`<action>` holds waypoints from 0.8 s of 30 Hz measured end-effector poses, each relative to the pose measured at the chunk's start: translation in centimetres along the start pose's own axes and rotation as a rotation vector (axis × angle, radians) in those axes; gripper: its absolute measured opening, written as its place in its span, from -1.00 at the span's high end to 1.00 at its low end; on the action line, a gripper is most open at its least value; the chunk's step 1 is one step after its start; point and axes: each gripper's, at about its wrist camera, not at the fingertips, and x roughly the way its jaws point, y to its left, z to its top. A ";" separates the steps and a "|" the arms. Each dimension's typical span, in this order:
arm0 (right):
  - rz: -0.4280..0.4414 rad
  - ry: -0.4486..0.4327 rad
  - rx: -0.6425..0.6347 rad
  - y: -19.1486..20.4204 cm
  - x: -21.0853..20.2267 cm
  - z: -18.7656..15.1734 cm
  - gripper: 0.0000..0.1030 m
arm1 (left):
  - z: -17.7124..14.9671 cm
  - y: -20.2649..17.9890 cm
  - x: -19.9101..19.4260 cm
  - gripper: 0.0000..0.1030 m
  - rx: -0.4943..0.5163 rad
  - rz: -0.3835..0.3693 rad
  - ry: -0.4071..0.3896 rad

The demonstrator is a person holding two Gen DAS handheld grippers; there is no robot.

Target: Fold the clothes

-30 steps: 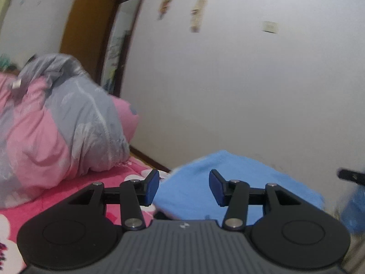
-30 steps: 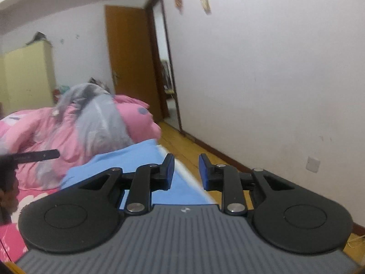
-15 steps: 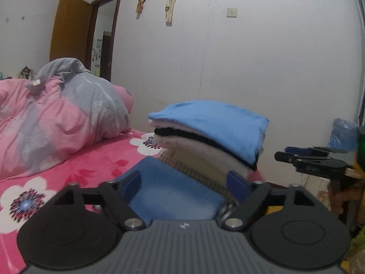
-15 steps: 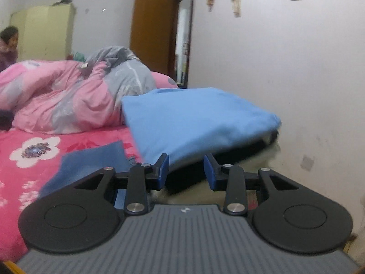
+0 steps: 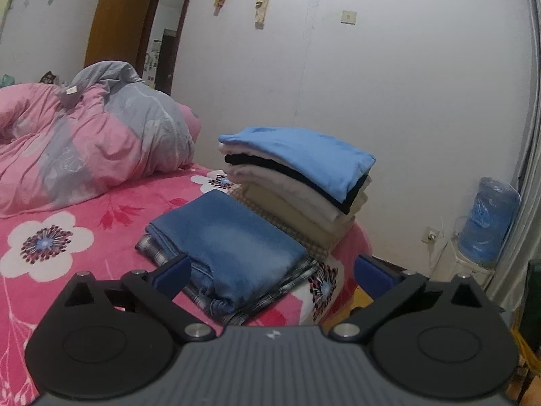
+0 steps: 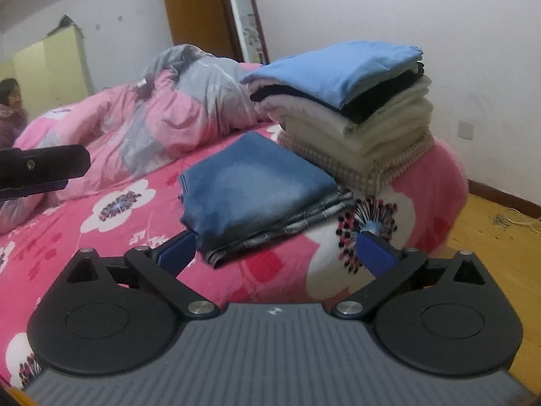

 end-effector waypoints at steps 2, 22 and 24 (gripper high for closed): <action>-0.037 -0.005 -0.009 1.4 -0.5 0.1 -0.97 | 0.2 0.1 -0.5 -1.00 -0.005 0.013 -0.006; -0.399 -0.105 0.027 5.3 -3.6 4.0 -0.97 | 2.3 -0.4 1.7 -1.00 0.029 0.110 -0.009; -0.416 -0.106 0.021 5.3 -3.6 3.9 -0.97 | 2.3 -0.6 1.9 -1.00 0.033 0.102 0.004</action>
